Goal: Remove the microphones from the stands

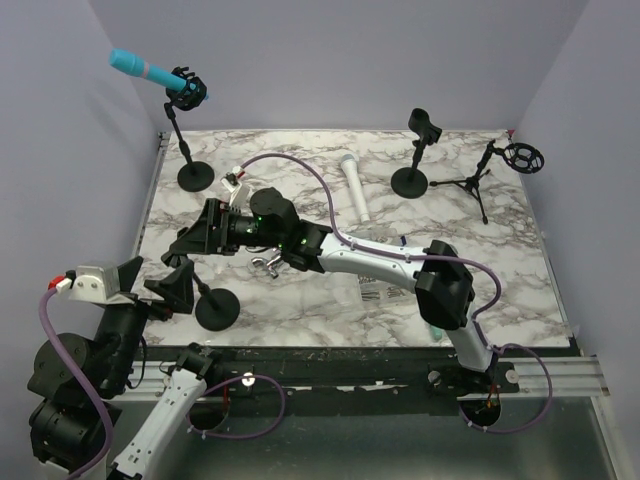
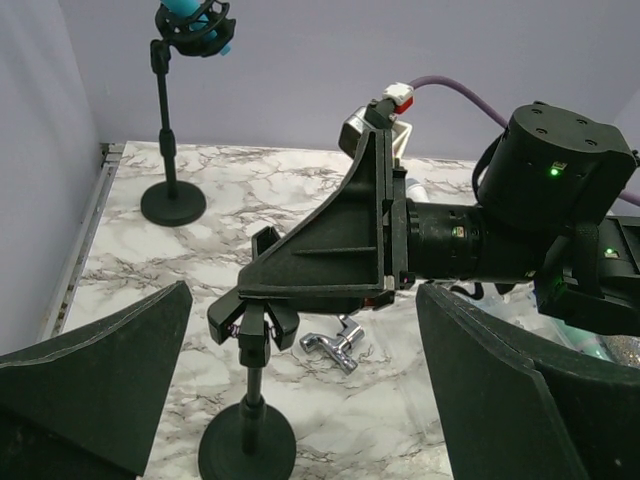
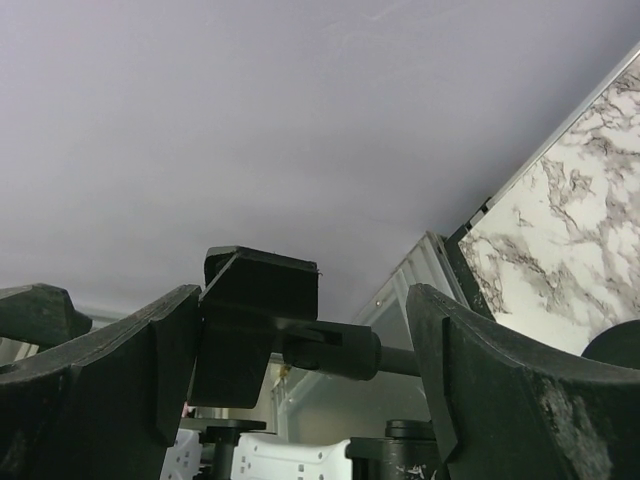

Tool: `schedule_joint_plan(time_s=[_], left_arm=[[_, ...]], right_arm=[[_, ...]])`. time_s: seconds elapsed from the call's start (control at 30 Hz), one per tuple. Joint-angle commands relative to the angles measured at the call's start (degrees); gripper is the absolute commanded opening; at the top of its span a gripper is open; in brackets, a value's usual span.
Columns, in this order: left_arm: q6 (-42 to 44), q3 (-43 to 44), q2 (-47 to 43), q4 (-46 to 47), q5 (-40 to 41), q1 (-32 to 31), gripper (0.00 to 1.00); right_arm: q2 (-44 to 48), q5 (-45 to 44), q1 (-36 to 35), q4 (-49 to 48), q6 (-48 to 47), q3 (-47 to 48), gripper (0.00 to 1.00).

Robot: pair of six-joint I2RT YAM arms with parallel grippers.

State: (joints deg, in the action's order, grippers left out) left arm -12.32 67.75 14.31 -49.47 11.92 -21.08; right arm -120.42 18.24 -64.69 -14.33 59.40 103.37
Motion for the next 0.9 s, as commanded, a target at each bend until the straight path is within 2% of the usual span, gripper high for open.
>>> schedule_joint_plan(time_s=[0.0,0.1,0.33,0.53,0.67,0.77,0.8,0.87], left_arm=[[-1.43,-0.19,-2.16,-0.39,0.37,-0.10,0.98],[-1.48,-0.52,-2.63,-0.04,0.53,-0.04,0.98],[-3.05,-1.15,-1.74,-1.44,-1.05,-0.02,0.99],[-3.55,-2.93,-1.67,0.81,-1.39,-0.05,0.99],[-4.49,-2.44,0.77,0.78,-3.58,-0.05,0.98],[-4.54,-4.78,0.27,2.01,-2.37,-0.04,0.99],[-5.01,-5.22,0.12,2.20,-1.85,-0.07,0.99],[-4.90,-5.19,0.30,3.09,-2.07,-0.05,0.98]], right_arm=[[-2.06,-3.71,-0.97,3.20,-3.39,-2.29,0.87],[-3.11,-3.87,-1.06,3.95,-3.76,-3.64,0.86],[-2.77,-7.06,-1.30,-0.37,-3.62,-14.12,0.86],[-5.04,-8.24,-1.28,1.55,-6.27,-14.80,0.87],[-6.12,-5.05,-1.34,1.92,-6.14,-12.54,0.89],[-5.20,-4.35,-1.34,1.24,-8.04,-12.28,0.93],[-4.80,-4.29,-1.28,2.63,-9.44,-10.95,0.97],[-3.83,-3.31,-1.29,4.89,-11.56,-7.90,1.00]])
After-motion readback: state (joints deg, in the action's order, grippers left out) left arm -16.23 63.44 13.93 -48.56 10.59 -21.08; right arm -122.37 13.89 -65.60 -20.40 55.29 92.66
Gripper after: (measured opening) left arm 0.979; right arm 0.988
